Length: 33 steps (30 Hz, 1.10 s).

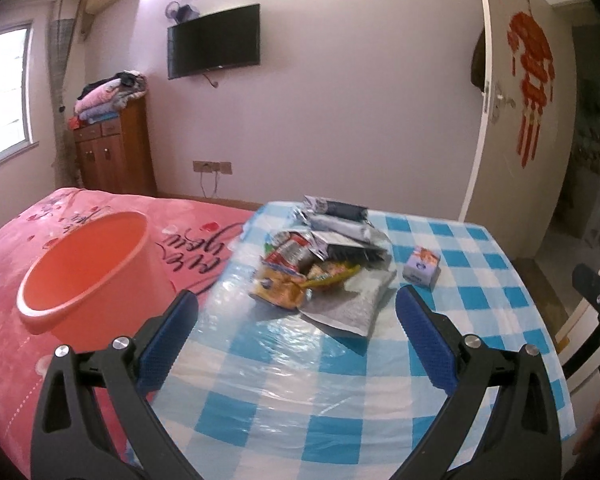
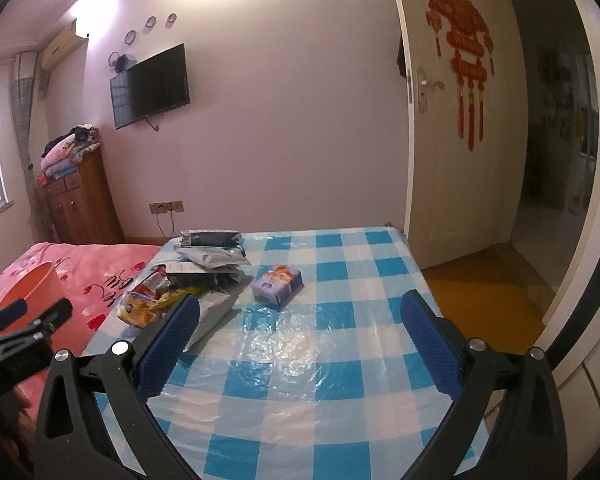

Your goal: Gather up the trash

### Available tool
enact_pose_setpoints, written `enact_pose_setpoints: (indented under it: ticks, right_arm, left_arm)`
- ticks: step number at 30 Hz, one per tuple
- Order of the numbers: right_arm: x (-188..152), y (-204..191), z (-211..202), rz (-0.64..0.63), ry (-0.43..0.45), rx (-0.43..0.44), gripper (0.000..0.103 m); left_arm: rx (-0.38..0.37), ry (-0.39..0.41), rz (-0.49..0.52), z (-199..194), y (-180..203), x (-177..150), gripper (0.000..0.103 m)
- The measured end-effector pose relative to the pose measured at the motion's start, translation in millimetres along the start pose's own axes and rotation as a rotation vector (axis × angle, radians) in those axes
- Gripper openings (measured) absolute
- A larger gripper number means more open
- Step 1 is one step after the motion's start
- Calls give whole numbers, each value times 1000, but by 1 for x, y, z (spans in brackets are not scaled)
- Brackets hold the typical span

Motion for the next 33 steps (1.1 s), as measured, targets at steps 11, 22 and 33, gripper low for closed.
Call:
enact_pose_setpoints:
  ticks: [11, 22, 33]
  right_arm:
    - [2, -38, -12, -97, 7, 38, 99]
    - [-13, -86, -10, -189, -19, 105, 99]
    - [-29, -96, -4, -232, -44, 111, 99]
  left_arm:
    - [91, 68, -31, -32, -45, 14, 99]
    - [163, 63, -77, -49, -91, 3, 99]
    - [161, 46, -76, -51, -96, -10, 99]
Point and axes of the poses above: each gripper's, at about its wrist camera, not at the fingertips, and z roughly the way its jaws point, y to its right, x to its top, the point moved 8 cm from there along z, roughly the way its jaws point, and after that the axes turned 8 degrees about x, right-handed, at the moved point
